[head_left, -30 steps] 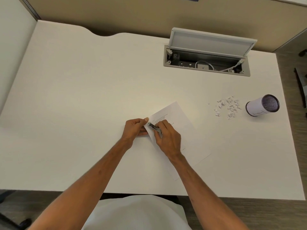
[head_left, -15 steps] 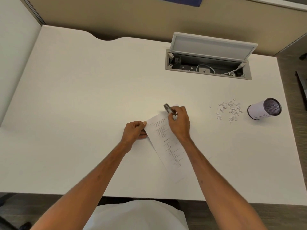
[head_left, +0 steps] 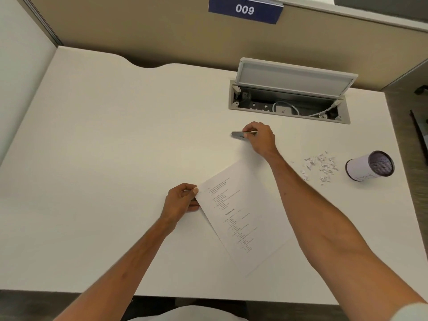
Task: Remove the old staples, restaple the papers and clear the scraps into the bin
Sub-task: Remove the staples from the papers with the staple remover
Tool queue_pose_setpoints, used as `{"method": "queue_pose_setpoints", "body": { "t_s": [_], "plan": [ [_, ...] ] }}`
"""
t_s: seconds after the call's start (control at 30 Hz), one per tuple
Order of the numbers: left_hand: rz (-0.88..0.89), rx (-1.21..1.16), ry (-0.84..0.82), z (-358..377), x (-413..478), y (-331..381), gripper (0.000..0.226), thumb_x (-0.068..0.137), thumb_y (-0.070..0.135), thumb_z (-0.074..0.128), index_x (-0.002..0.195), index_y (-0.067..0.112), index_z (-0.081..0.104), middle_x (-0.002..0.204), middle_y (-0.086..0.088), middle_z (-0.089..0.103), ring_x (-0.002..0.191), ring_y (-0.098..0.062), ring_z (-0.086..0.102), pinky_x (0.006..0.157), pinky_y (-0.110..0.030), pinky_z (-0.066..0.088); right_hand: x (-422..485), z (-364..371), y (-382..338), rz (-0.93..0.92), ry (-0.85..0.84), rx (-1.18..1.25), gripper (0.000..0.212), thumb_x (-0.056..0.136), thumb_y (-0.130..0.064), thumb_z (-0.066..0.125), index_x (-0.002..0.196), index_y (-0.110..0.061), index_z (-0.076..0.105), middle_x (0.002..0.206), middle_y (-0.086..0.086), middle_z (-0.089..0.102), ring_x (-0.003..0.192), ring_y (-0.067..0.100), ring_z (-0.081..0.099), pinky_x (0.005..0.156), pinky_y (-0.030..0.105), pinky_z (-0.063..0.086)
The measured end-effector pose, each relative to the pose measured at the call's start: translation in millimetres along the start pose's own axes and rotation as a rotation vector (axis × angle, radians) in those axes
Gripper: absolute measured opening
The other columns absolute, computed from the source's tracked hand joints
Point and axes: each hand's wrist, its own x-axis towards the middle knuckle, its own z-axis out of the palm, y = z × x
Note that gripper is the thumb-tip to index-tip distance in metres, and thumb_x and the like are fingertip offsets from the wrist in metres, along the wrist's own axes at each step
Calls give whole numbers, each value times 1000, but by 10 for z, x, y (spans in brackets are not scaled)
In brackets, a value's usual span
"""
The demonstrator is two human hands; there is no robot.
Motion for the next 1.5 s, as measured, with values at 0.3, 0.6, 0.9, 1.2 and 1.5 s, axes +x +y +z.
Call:
{"method": "queue_pose_setpoints", "body": {
  "t_s": [0.3,0.6,0.9,1.2,1.5],
  "plan": [
    [-4,25,-15,14,19,68,17,108,25,74,114,9,77,105,-14,86,100,-41,82,86,-44,70,63,5,87,-53,10,-72,16,97,-27,75,106,-38,83,121,-3,60,119,17,55,97,44,35],
    [-5,2,34,65,-32,156,20,108,25,73,118,8,77,104,-14,86,97,-38,84,76,-35,70,-672,38,-128,-204,286,96,24,99,-15,67,118,-27,74,121,-7,70,112,19,62,98,49,51],
    [9,-114,79,144,-117,119,23,107,23,75,117,3,77,104,-17,86,102,-33,84,81,-34,70,-1888,701,-269,-533,-62,1,15,100,-20,66,112,-27,72,110,-13,69,101,10,66,85,43,51],
    [88,-18,12,180,-34,89,19,105,22,78,114,5,79,101,-17,85,97,-35,84,92,-49,69,-1891,734,-140,-628,29,-244,11,104,-26,60,107,-26,70,106,-10,69,93,15,67,80,39,47],
    [108,50,-13,261,59,109,17,104,23,78,113,9,82,100,-16,86,94,-37,84,88,-49,70,-1871,708,-137,-635,82,-342,19,107,-31,51,104,-25,68,101,-8,67,88,16,65,78,40,45]
  ]
}}
